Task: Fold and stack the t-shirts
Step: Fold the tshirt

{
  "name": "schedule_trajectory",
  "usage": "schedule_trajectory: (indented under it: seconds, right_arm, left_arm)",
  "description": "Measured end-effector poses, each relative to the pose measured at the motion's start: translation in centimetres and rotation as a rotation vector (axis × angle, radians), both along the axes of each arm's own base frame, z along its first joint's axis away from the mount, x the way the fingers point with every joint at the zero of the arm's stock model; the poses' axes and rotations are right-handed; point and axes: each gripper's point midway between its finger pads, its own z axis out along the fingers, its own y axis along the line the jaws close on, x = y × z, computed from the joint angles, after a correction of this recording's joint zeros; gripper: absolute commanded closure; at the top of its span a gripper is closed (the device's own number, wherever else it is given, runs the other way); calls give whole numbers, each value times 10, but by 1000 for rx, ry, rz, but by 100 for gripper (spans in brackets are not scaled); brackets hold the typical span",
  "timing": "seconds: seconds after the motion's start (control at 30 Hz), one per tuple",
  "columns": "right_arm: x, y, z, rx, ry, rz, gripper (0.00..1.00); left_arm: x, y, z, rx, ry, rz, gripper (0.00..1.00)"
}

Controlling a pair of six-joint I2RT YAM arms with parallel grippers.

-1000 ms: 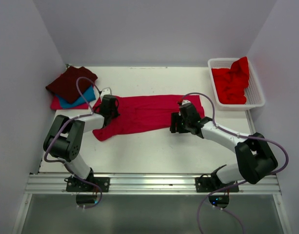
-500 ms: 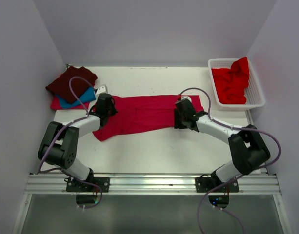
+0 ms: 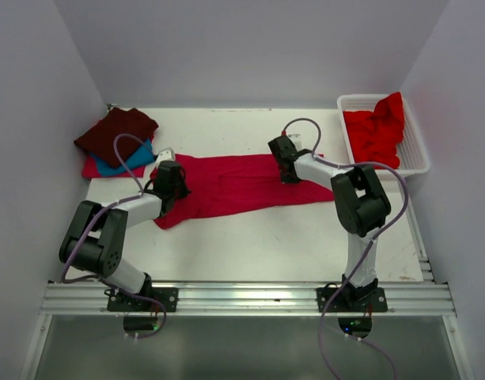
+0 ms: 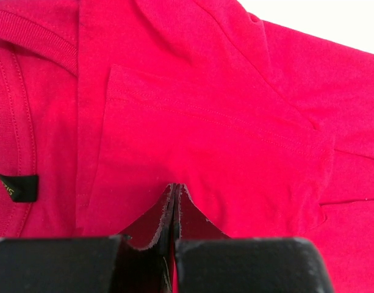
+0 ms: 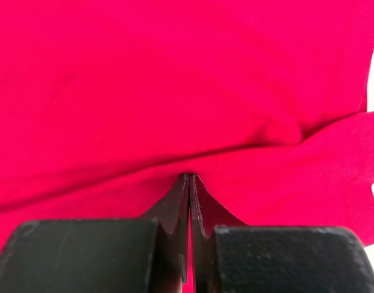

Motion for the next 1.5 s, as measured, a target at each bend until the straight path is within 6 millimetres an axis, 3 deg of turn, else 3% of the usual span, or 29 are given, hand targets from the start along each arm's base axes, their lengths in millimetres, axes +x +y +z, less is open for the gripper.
schedule_trajectory:
  seconds: [0.23,0.47,0.8,1.07,1.33,1.5]
  right_arm:
    - [17,-16,-4,-11,6,-49,100]
    - [11,-16,-5,19,-12,-49,100]
    - [-61,-14,-8,130,66,9,100]
    - [-123,10,-10,215,161,110,100]
    - [-180,46,-11,285,238,230,100]
    - [-205,66,-11,325,268,284,100]
  left_arm:
    - [-2,1,-7,0,17,6,100]
    - [11,-2,-15,4,24,14,100]
    - [53,-7,-14,-5,-9,27,100]
    - [96,-20,-12,-37,-28,3,100]
    - [125,-54,-11,-136,-34,-116,100]
    - [148,-91,-12,-264,-41,-242,100]
